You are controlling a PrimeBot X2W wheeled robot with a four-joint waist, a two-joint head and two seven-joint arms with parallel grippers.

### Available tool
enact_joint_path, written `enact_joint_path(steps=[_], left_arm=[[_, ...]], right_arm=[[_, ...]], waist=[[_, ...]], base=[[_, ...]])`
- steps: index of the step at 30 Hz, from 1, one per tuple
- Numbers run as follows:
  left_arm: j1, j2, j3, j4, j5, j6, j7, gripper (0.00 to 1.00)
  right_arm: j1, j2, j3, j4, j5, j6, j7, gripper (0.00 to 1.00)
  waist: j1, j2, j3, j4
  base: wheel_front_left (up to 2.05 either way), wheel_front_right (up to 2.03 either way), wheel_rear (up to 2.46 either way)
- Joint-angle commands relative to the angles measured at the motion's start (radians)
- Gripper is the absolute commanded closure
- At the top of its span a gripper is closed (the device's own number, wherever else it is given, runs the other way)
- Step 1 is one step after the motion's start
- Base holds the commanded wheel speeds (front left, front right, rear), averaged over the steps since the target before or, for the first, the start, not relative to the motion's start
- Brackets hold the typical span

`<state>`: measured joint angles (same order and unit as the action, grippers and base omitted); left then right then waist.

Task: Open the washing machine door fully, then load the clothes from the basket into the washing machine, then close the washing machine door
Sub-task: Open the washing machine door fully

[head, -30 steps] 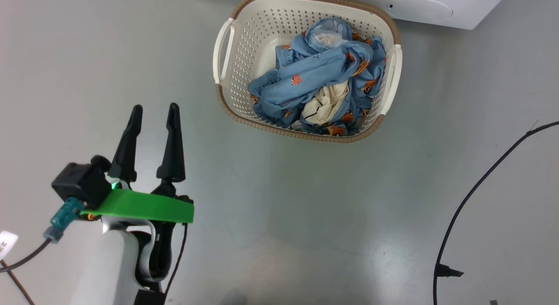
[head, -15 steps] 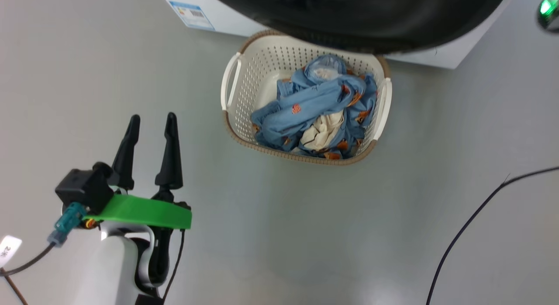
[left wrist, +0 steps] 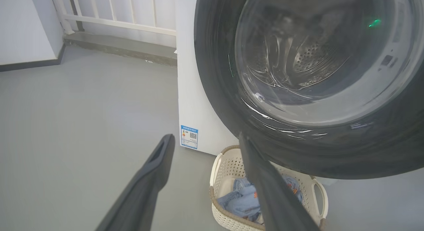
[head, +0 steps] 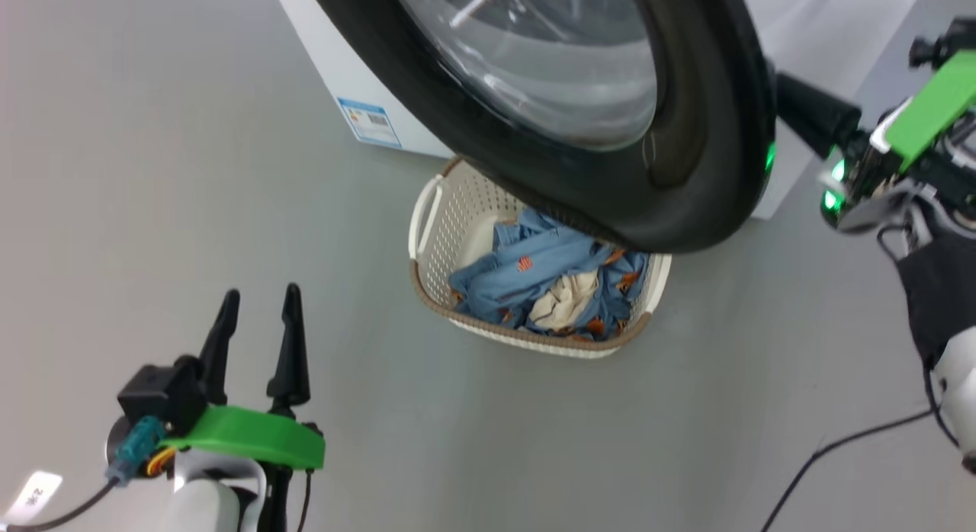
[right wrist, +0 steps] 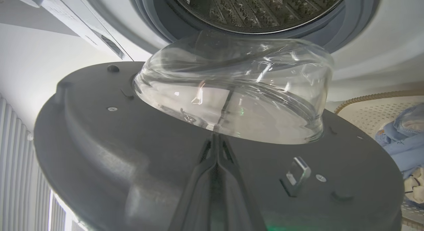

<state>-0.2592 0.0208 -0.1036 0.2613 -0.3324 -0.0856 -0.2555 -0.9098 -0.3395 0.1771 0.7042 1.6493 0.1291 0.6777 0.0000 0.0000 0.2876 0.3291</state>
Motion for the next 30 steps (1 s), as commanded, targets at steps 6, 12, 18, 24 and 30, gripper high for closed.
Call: enact_joint_path(steps=[6,12,18,24,30], left_arm=[[0.038,0.029,0.054,0.008,0.022,-0.015,-0.006,0.0],[0.06,0.029,0.056,0.029,0.038,-0.021,-0.006,0.0],[0.07,0.029,0.051,0.045,0.043,-0.026,-0.006,0.0],[0.094,0.029,0.075,0.034,0.049,-0.026,-0.006,0.0],[0.116,0.029,0.091,0.009,0.041,-0.019,-0.006,0.0]], right_arm=[[0.129,0.042,0.014,-0.064,0.017,0.002,0.018,1.0],[0.223,0.069,-0.002,-0.104,0.036,0.002,0.026,1.0],[0.292,0.082,-0.023,-0.13,0.051,0.002,0.04,1.0],[0.326,0.111,-0.018,-0.145,0.061,0.002,0.077,1.0],[0.324,0.142,0.007,-0.146,0.048,0.002,0.108,1.0]], waist=[[0.0,0.0,-0.113,0.068],[0.0,0.0,-0.167,0.12],[0.0,0.0,-0.197,0.186],[0.0,0.0,-0.202,0.213],[0.0,0.0,-0.197,0.218]], base=[[0.0,0.0,0.0],[0.0,0.0,0.0],[0.0,0.0,0.0],[0.0,0.0,0.0],[0.0,0.0,0.0]])
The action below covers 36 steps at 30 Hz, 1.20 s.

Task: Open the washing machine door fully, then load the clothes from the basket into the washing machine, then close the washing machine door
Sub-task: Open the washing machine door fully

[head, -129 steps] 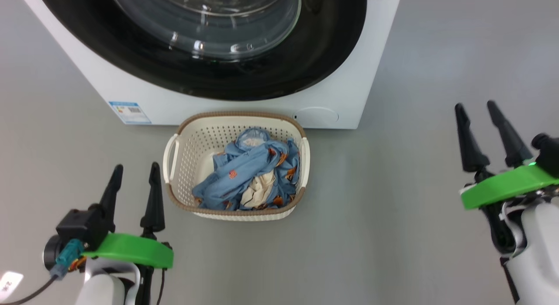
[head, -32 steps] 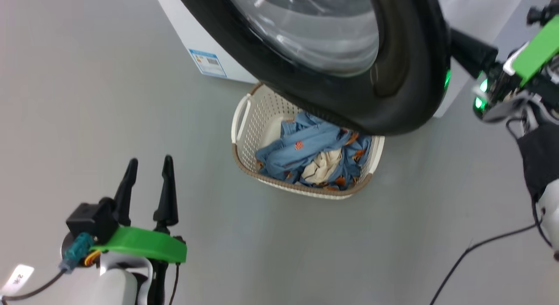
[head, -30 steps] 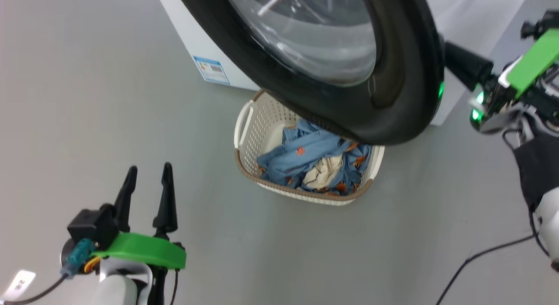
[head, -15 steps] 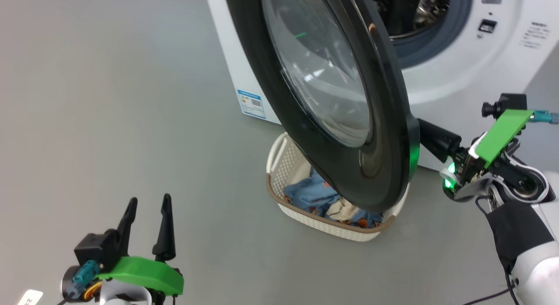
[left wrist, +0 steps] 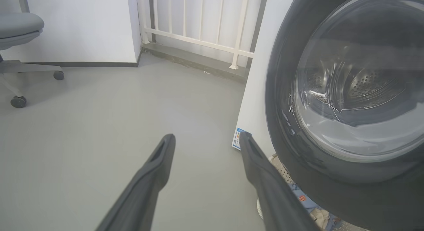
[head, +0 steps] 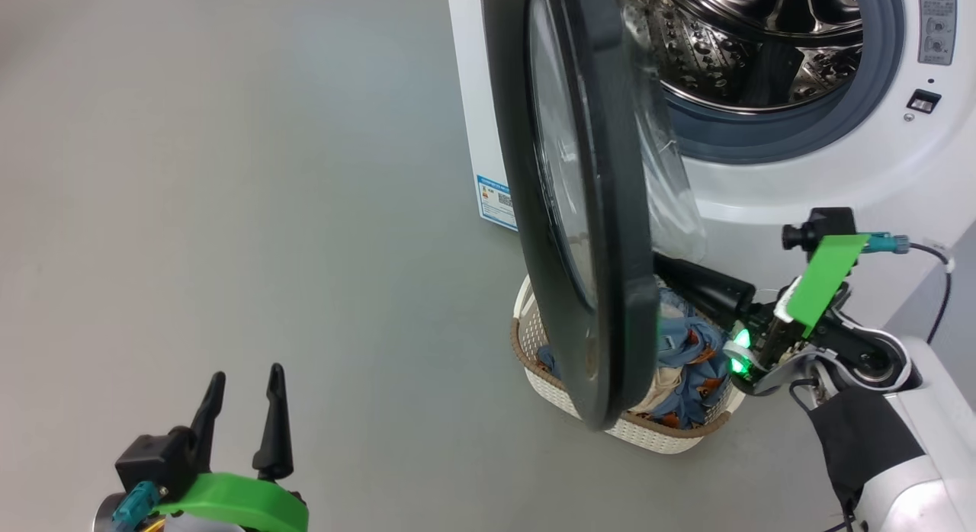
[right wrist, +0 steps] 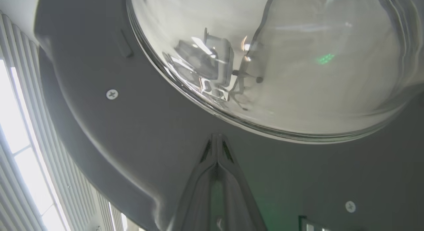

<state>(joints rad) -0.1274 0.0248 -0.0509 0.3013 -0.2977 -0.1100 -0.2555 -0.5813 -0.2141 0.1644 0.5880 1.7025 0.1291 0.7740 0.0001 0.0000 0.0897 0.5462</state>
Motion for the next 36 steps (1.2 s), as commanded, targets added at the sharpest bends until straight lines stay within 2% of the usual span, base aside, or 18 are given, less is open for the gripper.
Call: enact_joint_path(steps=[1,11,29,30,31,33,34,35,36], left_arm=[[-0.015,0.025,0.04,-0.033,0.005,0.007,-0.006,0.0],[-0.009,0.025,0.049,-0.044,0.005,0.01,-0.006,0.0],[-0.029,0.025,0.009,0.002,0.021,0.001,-0.006,0.0],[-0.029,0.025,0.01,0.003,0.023,0.0,-0.006,0.0],[-0.029,0.025,0.012,0.004,0.024,-0.001,-0.006,0.0],[-0.03,0.025,0.015,0.007,0.025,-0.003,-0.006,0.0],[-0.031,0.025,0.016,0.008,0.026,-0.004,-0.006,0.0],[-0.031,0.025,0.016,0.008,0.027,-0.004,-0.006,0.0],[-0.031,0.025,0.016,0.009,0.028,-0.005,-0.006,0.0]], right_arm=[[-0.006,0.021,0.022,-0.028,-0.008,0.002,0.014,1.0],[-0.015,0.045,0.025,-0.021,-0.022,0.002,0.035,1.0],[0.065,0.031,-0.036,-0.077,-0.041,0.002,0.006,1.0],[0.069,0.031,-0.037,-0.084,-0.046,0.002,0.0,0.9],[0.073,0.031,-0.039,-0.09,-0.051,0.002,-0.005,0.72],[0.078,0.032,-0.042,-0.1,-0.057,0.002,-0.011,0.53],[0.08,0.032,-0.044,-0.105,-0.06,0.002,-0.015,0.1],[0.082,0.033,-0.046,-0.11,-0.061,0.002,-0.017,0.0],[0.084,0.033,-0.048,-0.115,-0.063,0.002,-0.02,0.0]], waist=[[-0.0001,0.0,0.001,0.001],[-0.0001,0.0,-0.001,0.001],[-0.0001,0.0,-0.055,-0.033],[-0.0001,0.0,-0.058,-0.042],[-0.0001,0.0,-0.061,-0.053],[-0.0001,0.0,-0.068,-0.076],[-0.0001,0.0,-0.071,-0.088],[-0.0001,0.0,-0.073,-0.101],[-0.0001,0.0,-0.076,-0.114]], base=[[0.0,0.0,0.0],[0.0,0.0,0.0],[0.0,0.0,0.0],[0.0,0.0,0.0],[0.0,0.0,0.0],[0.0,0.0,0.0],[0.0,0.0,0.0],[0.0,0.0,0.0],[0.0,0.0,0.0]])
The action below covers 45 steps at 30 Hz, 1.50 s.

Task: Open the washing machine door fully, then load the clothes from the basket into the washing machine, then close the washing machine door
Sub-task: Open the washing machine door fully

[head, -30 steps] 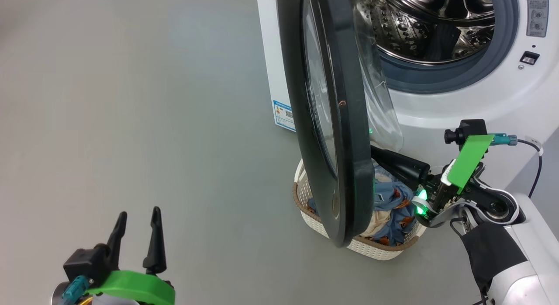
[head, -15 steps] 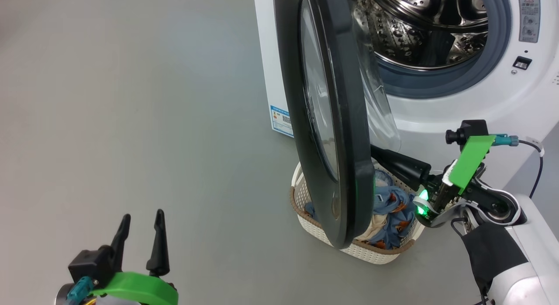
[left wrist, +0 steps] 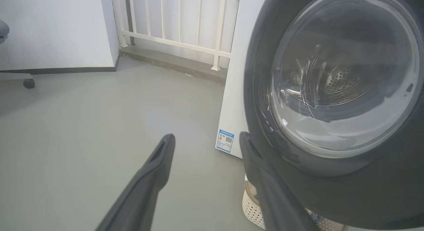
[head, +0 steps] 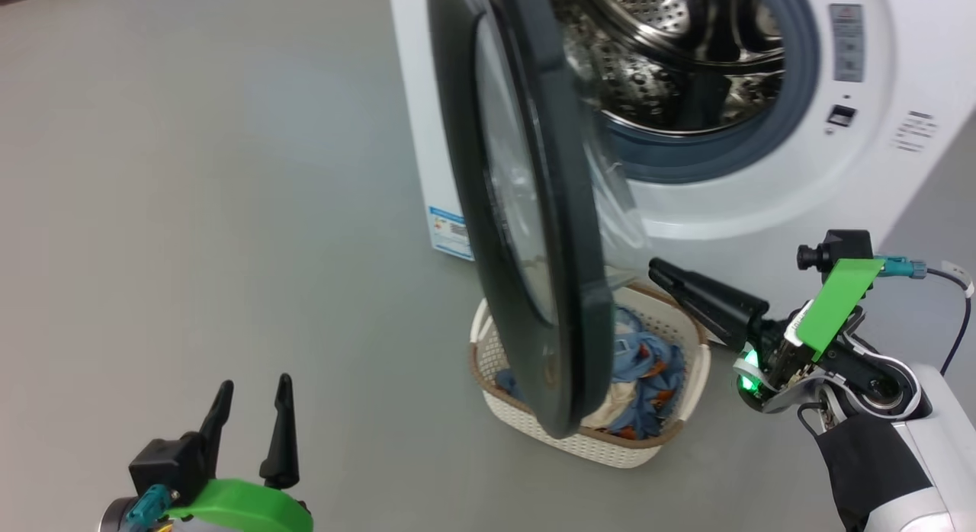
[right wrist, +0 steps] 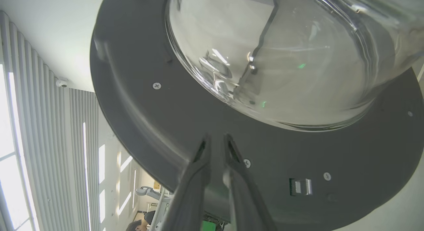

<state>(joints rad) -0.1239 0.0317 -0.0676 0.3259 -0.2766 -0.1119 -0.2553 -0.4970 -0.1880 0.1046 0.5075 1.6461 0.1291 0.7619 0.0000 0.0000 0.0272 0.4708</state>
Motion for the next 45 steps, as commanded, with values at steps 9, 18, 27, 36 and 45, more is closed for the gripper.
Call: enact_joint_path(steps=[9,18,27,36,45], left_arm=[[-0.033,0.018,0.046,-0.022,0.011,-0.008,-0.006,0.0],[-0.028,0.018,0.057,-0.039,0.007,-0.01,-0.006,0.0],[-0.015,0.018,0.083,-0.072,0.011,0.0,-0.006,0.0],[-0.005,0.018,0.081,-0.087,0.011,0.008,-0.006,0.0],[0.018,0.018,0.087,-0.104,0.013,0.011,-0.006,0.0]], right_arm=[[0.035,-0.006,0.018,-0.149,-0.092,0.002,-0.082,0.0],[0.112,-0.03,0.033,-0.286,-0.204,0.002,-0.227,0.0],[0.215,-0.09,0.068,-0.43,-0.347,0.002,-0.499,0.0],[0.305,-0.2,0.145,-0.481,-0.493,0.002,-0.799,0.0],[0.368,-0.262,0.191,-0.39,-0.66,0.002,-1.014,0.0]], waist=[[0.0,0.0,-0.023,-0.166],[0.0,0.0,-0.026,-0.279],[0.0,0.0,-0.013,-0.386],[0.0,0.0,-0.008,-0.429],[0.0,0.0,-0.026,-0.441]], base=[[0.0,0.0,0.0],[0.0,0.0,0.0],[0.0,0.0,0.0],[0.0,0.0,0.0],[0.0,0.0,0.0]])
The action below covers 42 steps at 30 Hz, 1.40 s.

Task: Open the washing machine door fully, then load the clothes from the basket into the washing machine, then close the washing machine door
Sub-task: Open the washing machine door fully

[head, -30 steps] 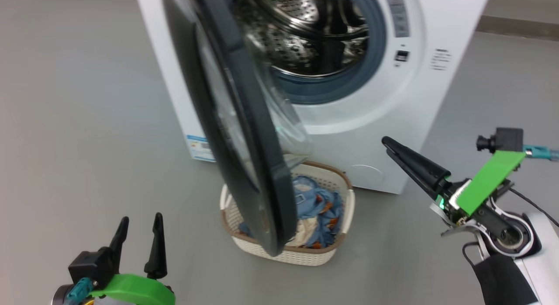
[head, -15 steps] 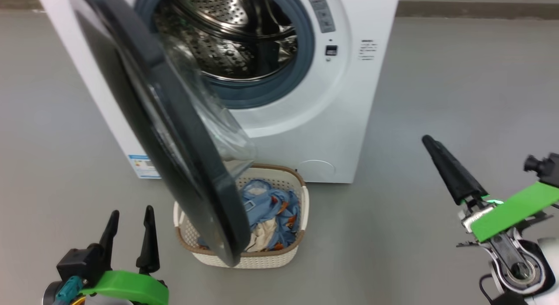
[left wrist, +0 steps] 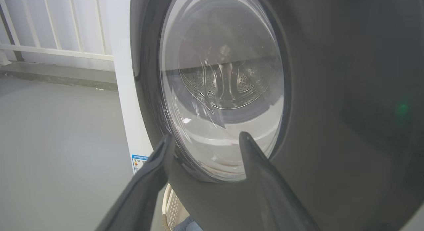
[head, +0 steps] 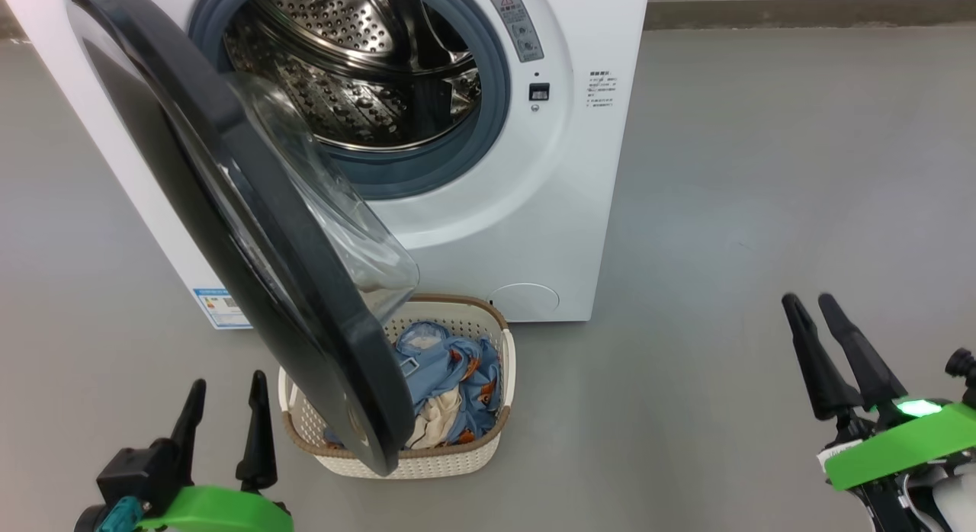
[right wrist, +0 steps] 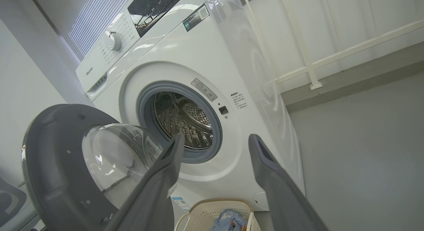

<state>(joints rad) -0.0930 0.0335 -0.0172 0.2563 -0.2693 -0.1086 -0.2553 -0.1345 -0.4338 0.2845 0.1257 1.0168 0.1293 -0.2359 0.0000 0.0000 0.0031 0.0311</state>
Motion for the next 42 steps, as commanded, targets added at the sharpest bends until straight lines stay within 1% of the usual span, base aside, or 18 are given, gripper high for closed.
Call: enact_joint_path(steps=[1,3,5,8,11,17,25,42], left_arm=[[-0.011,0.017,0.038,-0.037,0.006,0.007,-0.006,0.0],[-0.007,0.017,0.039,-0.042,0.007,0.007,-0.006,0.0],[-0.005,0.017,0.04,-0.046,0.008,0.007,-0.006,0.0],[-0.007,0.017,0.041,-0.05,0.009,0.008,-0.006,0.0],[-0.01,0.017,0.046,-0.05,0.011,0.007,-0.006,0.0],[-0.009,0.017,0.048,-0.051,0.013,0.005,-0.006,0.0],[-0.012,0.017,0.047,-0.048,0.011,0.002,-0.006,0.0],[-0.017,0.017,0.05,-0.044,0.024,-0.002,-0.006,0.0]], right_arm=[[0.011,-0.012,0.001,0.01,-0.056,0.001,-0.02,0.0],[0.017,0.011,-0.039,0.044,-0.109,0.001,-0.024,0.0],[0.023,0.044,-0.098,0.07,-0.189,0.001,-0.025,0.0],[0.03,0.092,-0.161,0.094,-0.312,0.001,-0.025,0.0],[0.032,0.133,-0.204,0.106,-0.385,0.001,-0.026,0.0],[0.036,0.163,-0.221,0.119,-0.444,0.001,-0.026,0.0],[0.038,0.177,-0.228,0.126,-0.495,0.001,-0.026,0.0],[0.031,0.178,-0.219,0.13,-0.512,0.001,-0.026,0.0]], waist=[[0.0,0.0,-0.003,-0.001],[0.0,0.0,-0.002,-0.001],[0.0,0.0,-0.001,0.001],[0.0,0.0,0.002,0.003],[0.0,0.0,0.003,0.003],[0.0,0.0,0.002,0.005],[0.0,0.0,-0.003,0.013],[0.0,0.0,-0.006,0.025]], base=[[0.0,0.0,0.0],[0.0,0.0,0.0],[0.0,0.0,0.0],[0.0,0.0,0.0],[0.0,0.0,0.0],[0.0,0.0,0.0],[0.0,0.0,0.0],[0.0,0.0,0.0]])
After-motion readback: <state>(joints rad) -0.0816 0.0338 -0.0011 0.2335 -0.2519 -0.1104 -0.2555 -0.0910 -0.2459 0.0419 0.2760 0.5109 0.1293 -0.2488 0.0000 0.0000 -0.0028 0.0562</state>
